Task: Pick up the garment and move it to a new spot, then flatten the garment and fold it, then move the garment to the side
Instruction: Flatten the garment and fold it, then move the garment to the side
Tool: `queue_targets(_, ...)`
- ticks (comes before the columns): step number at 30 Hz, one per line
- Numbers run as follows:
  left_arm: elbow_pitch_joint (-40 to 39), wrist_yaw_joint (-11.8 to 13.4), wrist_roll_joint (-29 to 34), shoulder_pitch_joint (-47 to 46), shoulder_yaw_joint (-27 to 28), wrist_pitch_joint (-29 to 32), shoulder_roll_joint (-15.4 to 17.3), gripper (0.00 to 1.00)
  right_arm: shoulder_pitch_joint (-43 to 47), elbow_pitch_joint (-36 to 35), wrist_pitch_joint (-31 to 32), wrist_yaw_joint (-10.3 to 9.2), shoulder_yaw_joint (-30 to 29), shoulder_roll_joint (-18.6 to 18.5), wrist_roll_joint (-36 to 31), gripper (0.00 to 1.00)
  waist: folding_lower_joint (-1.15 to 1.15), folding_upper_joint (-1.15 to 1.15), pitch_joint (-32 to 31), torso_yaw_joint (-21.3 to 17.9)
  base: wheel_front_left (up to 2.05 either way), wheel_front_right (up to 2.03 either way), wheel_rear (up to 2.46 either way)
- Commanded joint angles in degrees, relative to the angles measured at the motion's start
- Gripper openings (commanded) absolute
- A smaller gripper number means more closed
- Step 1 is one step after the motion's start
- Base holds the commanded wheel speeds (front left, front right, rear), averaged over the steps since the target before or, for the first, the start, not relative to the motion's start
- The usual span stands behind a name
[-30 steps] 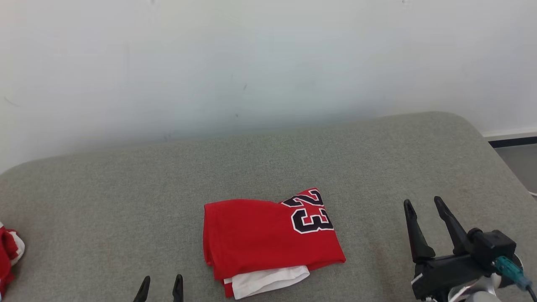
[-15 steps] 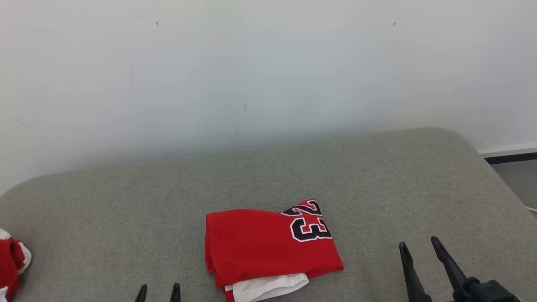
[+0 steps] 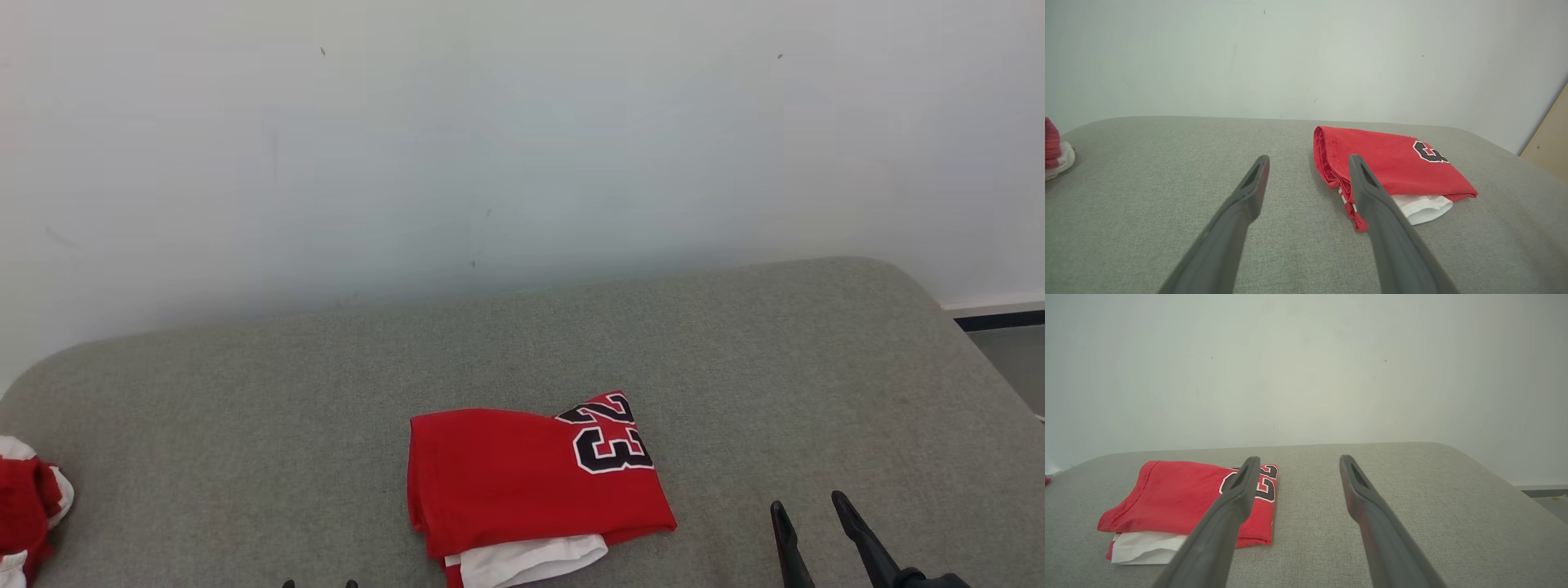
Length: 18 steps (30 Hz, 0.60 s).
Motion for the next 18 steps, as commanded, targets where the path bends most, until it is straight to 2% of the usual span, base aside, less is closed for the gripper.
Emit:
queue_targets(1, 0.16, -0.34, 0.84, 0.94, 0.33, -0.23, -0.35, 1.0, 0.65, -0.23, -0.07, 0.01, -0.06, 0.02, -0.3, 1.0, 0.0, 0.0, 0.02, 0.02, 0.0, 0.0, 0.0)
queue_targets(7, 0.52, -1.68, 1.81, 1.07, 1.23, -0.23, -1.07, 1.0, 0.7, -0.24, -0.07, 0.01, -0.53, 0.11, 0.07, 1.0, 0.0, 0.0, -0.11, 0.09, 0.0, 0.0, 0.0)
queue_targets(18, 0.03, -2.58, 3.04, 0.85, 1.83, -0.23, -1.71, 1.0, 0.19, 1.25, -0.07, 0.01, 0.31, -0.14, 1.09, 1.0, 0.0, 0.0, 0.0, 0.57, 0.0, 0.0, 0.0)
